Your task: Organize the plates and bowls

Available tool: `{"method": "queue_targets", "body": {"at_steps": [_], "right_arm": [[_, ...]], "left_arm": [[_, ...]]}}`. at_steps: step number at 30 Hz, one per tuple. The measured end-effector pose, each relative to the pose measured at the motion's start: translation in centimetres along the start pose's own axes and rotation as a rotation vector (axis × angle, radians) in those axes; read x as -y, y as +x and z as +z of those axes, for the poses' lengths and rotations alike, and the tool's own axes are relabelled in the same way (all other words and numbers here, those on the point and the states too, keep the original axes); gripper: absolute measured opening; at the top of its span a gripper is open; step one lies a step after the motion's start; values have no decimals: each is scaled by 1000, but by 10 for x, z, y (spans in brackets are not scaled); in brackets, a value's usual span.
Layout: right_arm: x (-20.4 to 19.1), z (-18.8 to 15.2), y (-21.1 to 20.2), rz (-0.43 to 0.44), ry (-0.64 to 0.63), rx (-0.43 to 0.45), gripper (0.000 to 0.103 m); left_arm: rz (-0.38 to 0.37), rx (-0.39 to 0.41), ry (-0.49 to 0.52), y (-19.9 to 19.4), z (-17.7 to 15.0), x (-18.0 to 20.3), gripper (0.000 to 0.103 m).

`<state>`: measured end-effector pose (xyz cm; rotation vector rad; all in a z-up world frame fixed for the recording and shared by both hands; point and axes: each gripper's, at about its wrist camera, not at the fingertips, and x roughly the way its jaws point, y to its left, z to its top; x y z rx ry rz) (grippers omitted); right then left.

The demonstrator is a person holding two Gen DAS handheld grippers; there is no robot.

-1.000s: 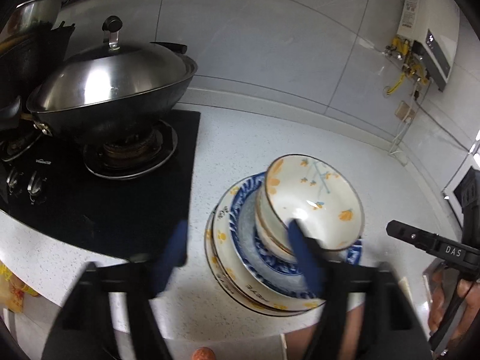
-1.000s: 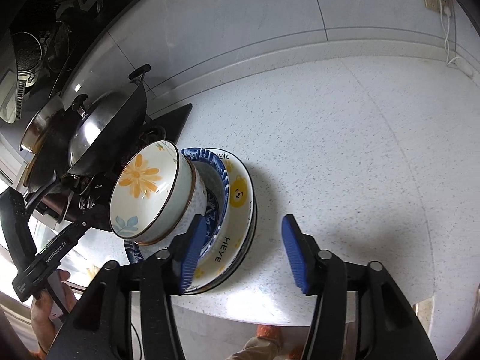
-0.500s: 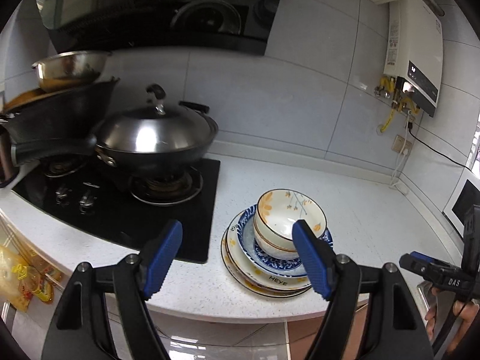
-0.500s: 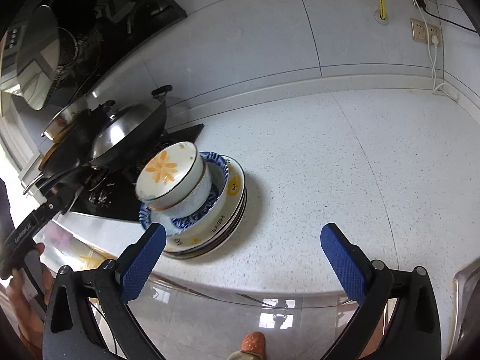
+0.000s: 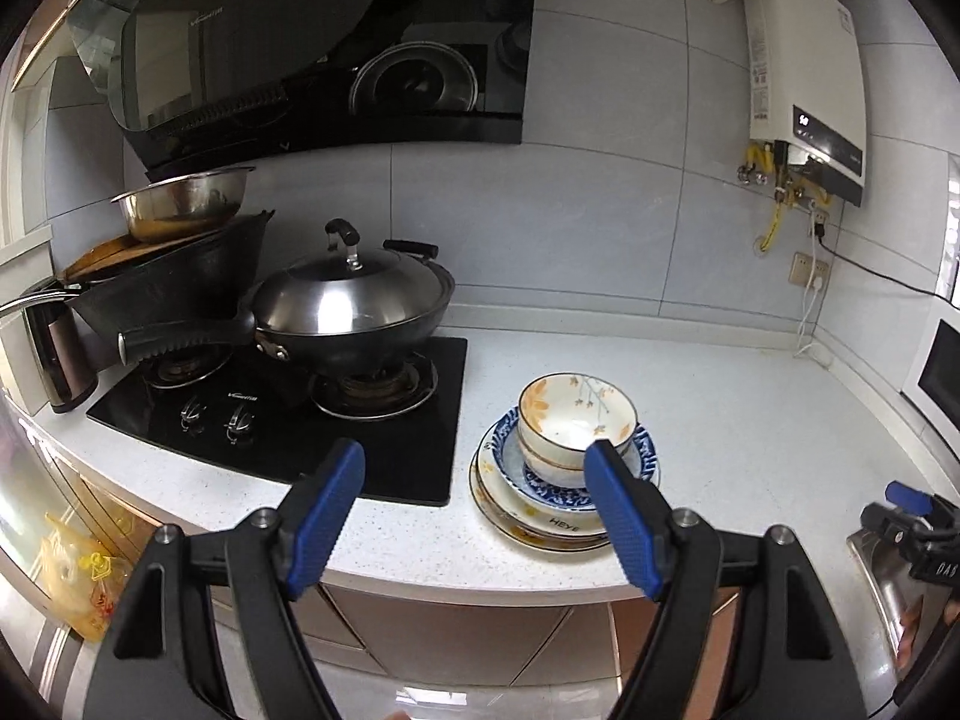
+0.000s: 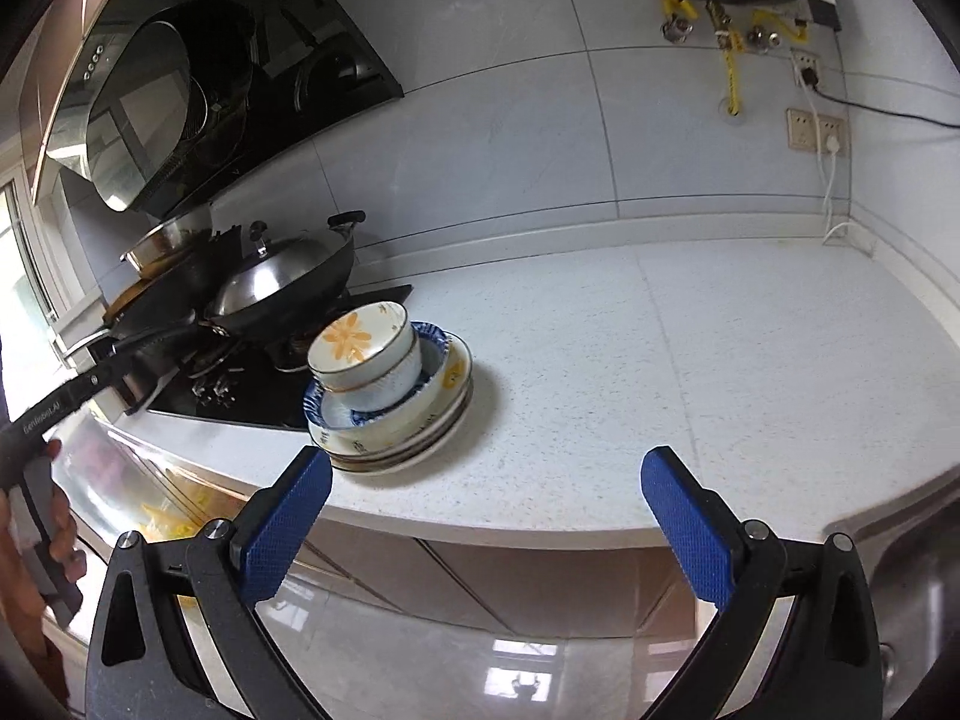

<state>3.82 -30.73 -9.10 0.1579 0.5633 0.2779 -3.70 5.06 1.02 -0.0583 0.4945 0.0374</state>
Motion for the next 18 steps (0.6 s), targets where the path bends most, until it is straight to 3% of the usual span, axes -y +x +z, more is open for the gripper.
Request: {"method": "queue_targets", "body": {"at_steps": [5, 12, 18], "right_arm": [[-2, -15, -6, -65, -35, -16, 102], [-17, -30, 0, -114, -41, -59, 102], [-47, -41, -14, -172, -42, -51, 102]], "left_arm": [[-115, -31, -58, 0, -7, -14, 75], [-117, -32, -34, 1, -18, -37, 75], [-216, -2, -22, -19, -18, -52, 75]]}}
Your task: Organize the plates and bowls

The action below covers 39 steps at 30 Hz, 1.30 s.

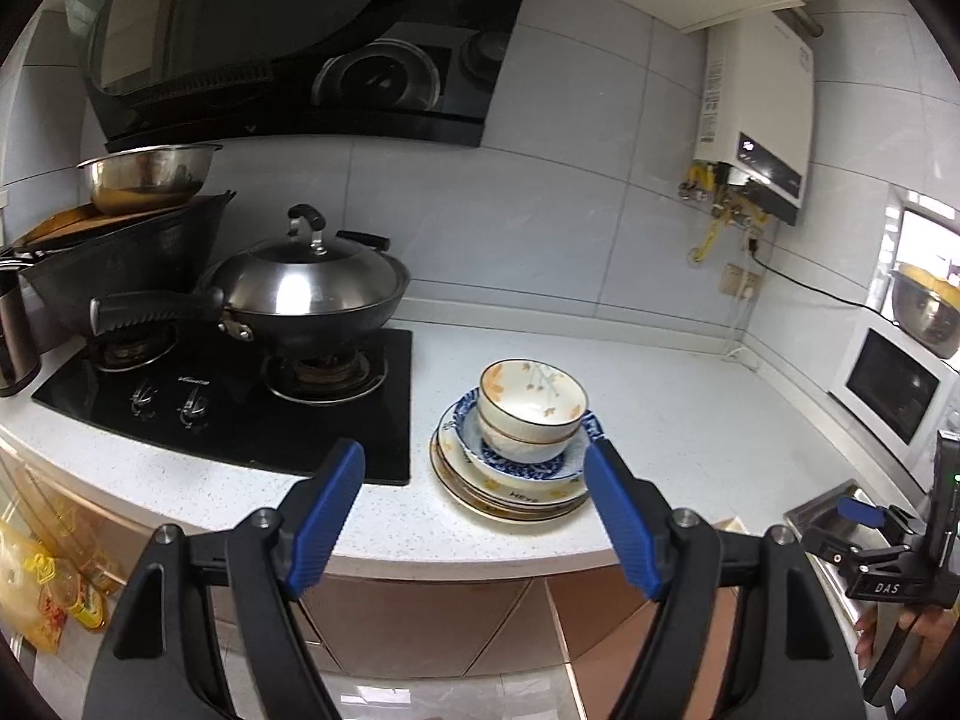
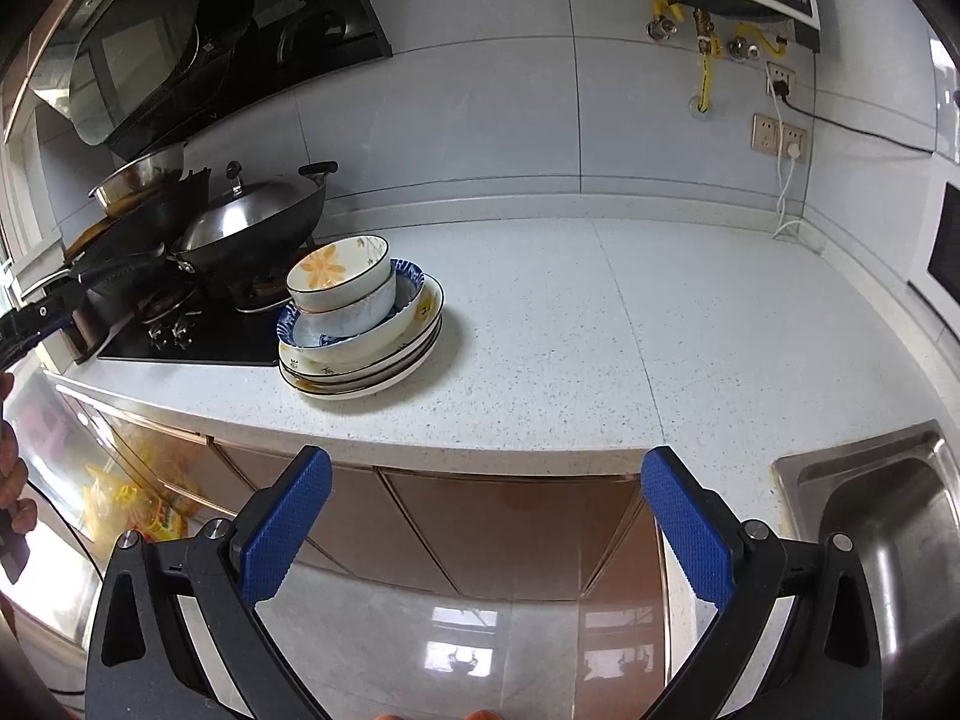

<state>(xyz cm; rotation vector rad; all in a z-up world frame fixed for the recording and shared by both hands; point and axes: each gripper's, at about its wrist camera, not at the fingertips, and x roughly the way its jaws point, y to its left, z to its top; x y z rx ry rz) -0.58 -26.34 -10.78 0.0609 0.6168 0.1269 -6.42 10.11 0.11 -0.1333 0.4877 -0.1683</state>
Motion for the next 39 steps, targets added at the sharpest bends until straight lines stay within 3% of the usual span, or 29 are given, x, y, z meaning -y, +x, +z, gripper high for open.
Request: {"method": "queue_targets", "body": {"at_steps": [5, 15, 32, 39], "right_arm": [[-21, -2, -22, -31, 25, 36, 101], [-40, 13, -45, -44, -12, 89, 102], [-12, 34, -55, -28, -50, 91, 102], [-9, 37, -53, -1, -61, 106, 102]], "left_arm": [[-61, 13, -15, -12, 3, -17, 75], [-19, 12, 0, -38, 14, -7, 75], [-61, -6, -33, -42, 31, 29, 75], [-27, -9, -49, -39, 35, 29, 75]]}}
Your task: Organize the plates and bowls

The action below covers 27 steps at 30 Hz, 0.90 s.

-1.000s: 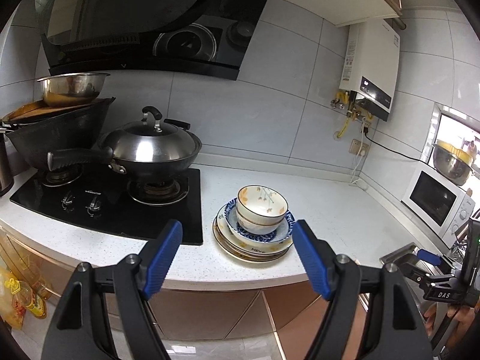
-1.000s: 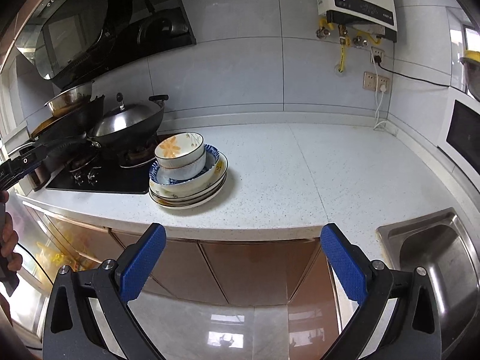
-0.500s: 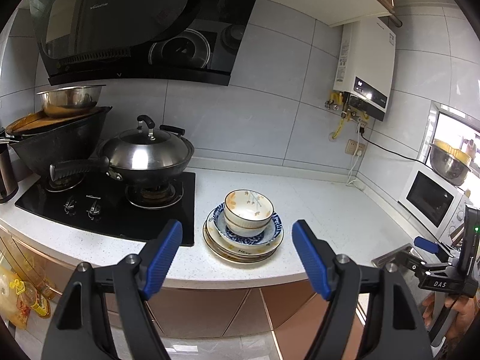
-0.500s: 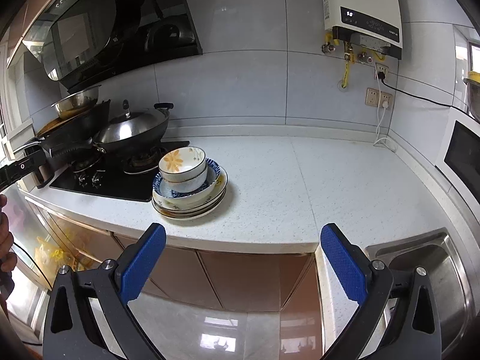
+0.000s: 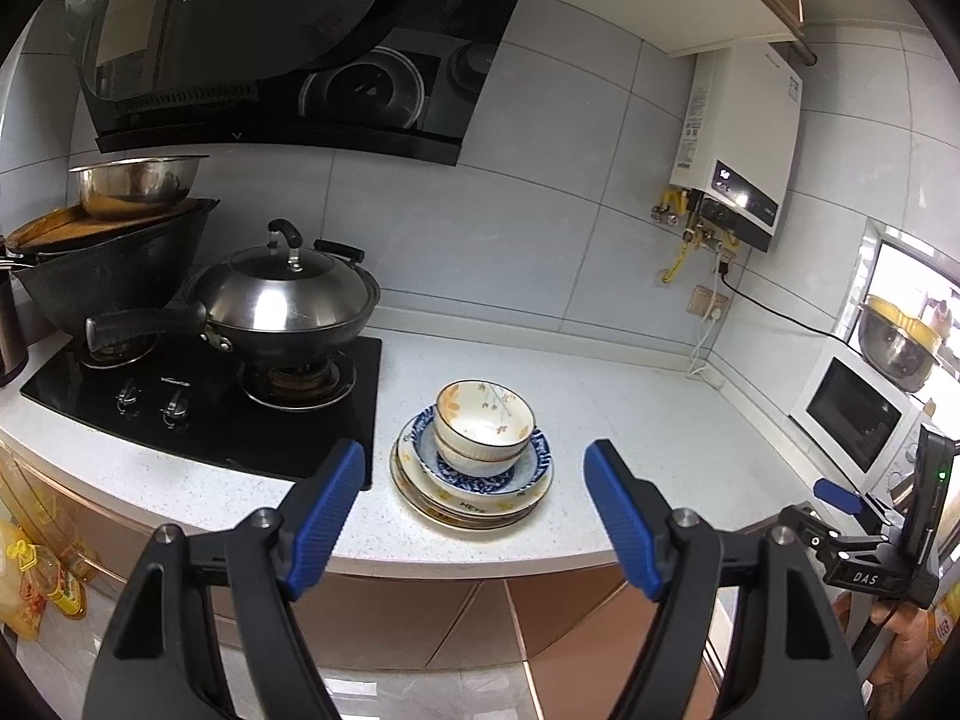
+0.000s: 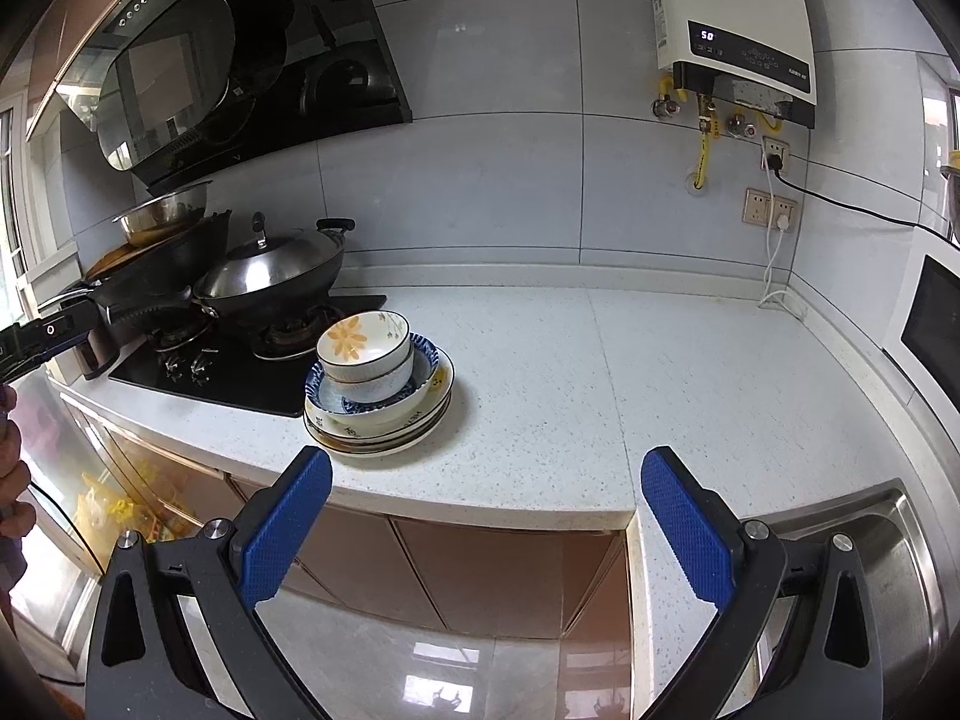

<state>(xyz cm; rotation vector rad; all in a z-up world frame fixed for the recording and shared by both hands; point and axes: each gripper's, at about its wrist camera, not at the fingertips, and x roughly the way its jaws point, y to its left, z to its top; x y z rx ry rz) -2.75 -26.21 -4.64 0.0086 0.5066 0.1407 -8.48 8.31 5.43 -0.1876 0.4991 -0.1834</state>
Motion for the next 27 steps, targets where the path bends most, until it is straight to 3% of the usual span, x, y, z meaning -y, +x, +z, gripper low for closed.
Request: {"method": "queue_targets", "body": {"at_steps": [14, 27], "right_arm": [[-11, 4, 9, 34, -22, -2, 102], [-17, 4, 8, 22, -33, -15, 102]], "left_arm": [[179, 0, -7, 0, -9, -18, 75], [213, -61, 2, 9, -18, -26, 75]]}}
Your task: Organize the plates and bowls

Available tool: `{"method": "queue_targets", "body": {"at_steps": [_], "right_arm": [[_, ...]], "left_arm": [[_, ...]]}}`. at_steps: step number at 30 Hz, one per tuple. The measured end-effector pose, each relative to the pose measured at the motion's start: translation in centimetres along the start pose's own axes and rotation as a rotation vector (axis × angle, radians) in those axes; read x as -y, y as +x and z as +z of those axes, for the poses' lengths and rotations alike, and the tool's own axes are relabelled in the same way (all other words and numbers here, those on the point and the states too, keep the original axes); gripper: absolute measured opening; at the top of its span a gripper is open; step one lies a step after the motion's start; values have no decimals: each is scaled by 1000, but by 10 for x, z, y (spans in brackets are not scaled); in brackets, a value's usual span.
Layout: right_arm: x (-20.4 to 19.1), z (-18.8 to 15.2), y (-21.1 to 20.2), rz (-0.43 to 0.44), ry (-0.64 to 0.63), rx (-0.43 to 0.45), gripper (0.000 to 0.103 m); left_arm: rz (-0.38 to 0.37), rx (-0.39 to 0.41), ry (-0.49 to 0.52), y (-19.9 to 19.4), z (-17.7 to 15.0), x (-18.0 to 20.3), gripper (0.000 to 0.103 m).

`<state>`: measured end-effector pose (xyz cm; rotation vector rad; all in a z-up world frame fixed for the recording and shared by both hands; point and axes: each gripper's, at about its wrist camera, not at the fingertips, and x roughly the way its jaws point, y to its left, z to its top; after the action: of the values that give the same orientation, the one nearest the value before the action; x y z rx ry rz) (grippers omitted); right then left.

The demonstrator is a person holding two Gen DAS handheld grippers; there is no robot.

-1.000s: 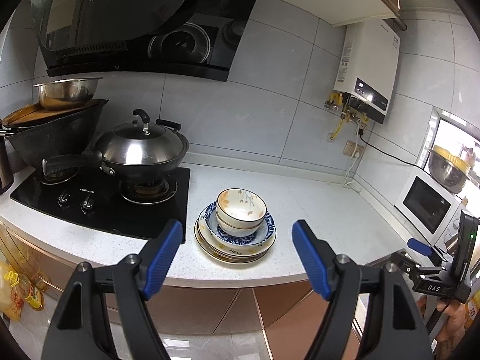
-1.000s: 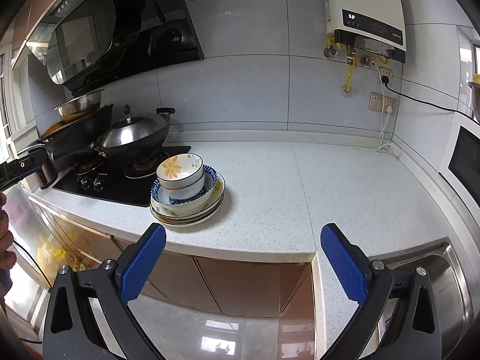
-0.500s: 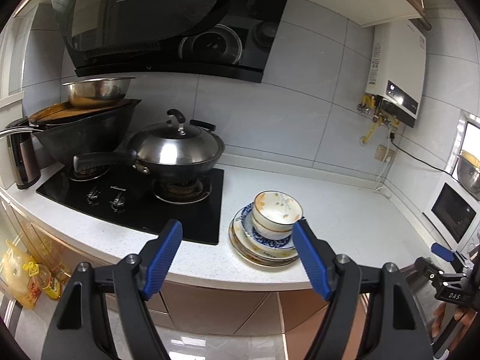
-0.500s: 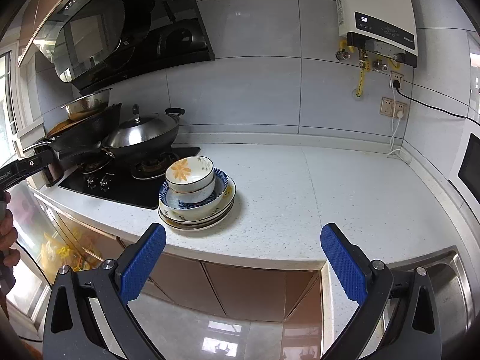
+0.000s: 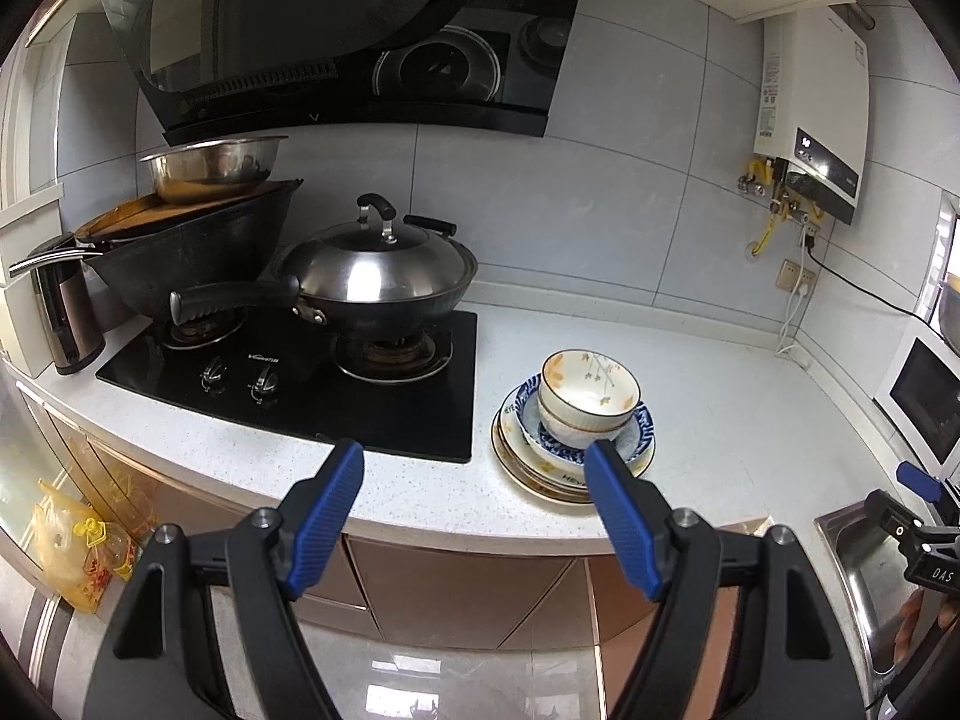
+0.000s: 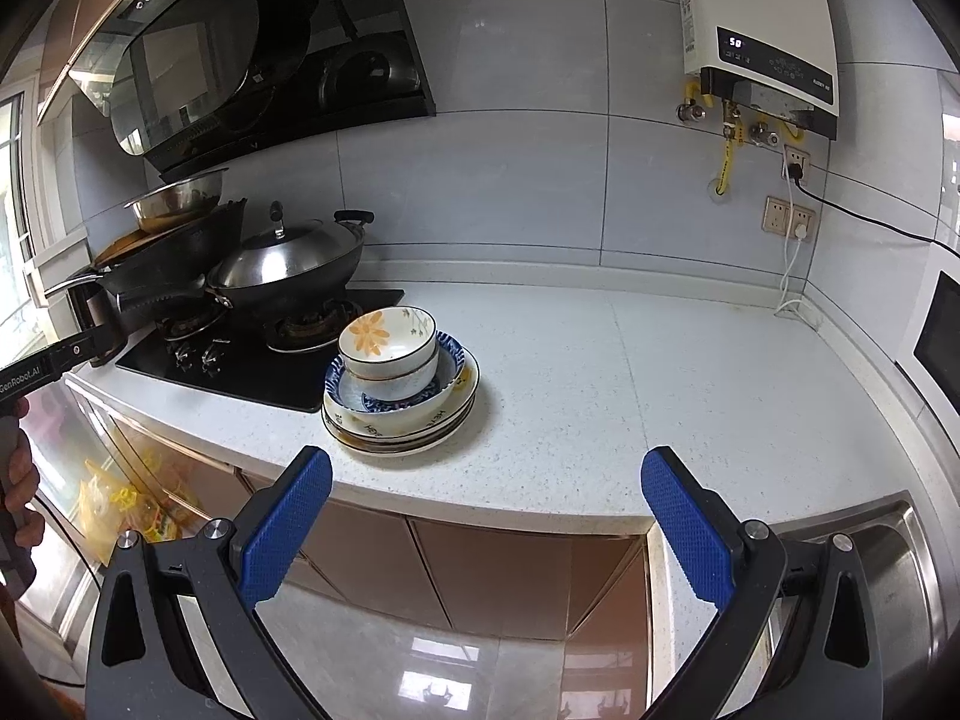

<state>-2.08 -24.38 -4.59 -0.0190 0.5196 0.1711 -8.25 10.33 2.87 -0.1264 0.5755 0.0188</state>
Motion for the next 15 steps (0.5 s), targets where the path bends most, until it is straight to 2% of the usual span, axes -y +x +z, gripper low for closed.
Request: {"method": "queue_targets", "body": {"at_steps": [8, 15], "right_arm": [[-1, -5, -1, -17, 24, -12, 102], [-1, -10, -6, -36, 42, -11, 102]], "left_arm": [[47, -56, -23, 19, 3, 1, 75], [4, -86, -52, 35, -1, -3, 75]]}}
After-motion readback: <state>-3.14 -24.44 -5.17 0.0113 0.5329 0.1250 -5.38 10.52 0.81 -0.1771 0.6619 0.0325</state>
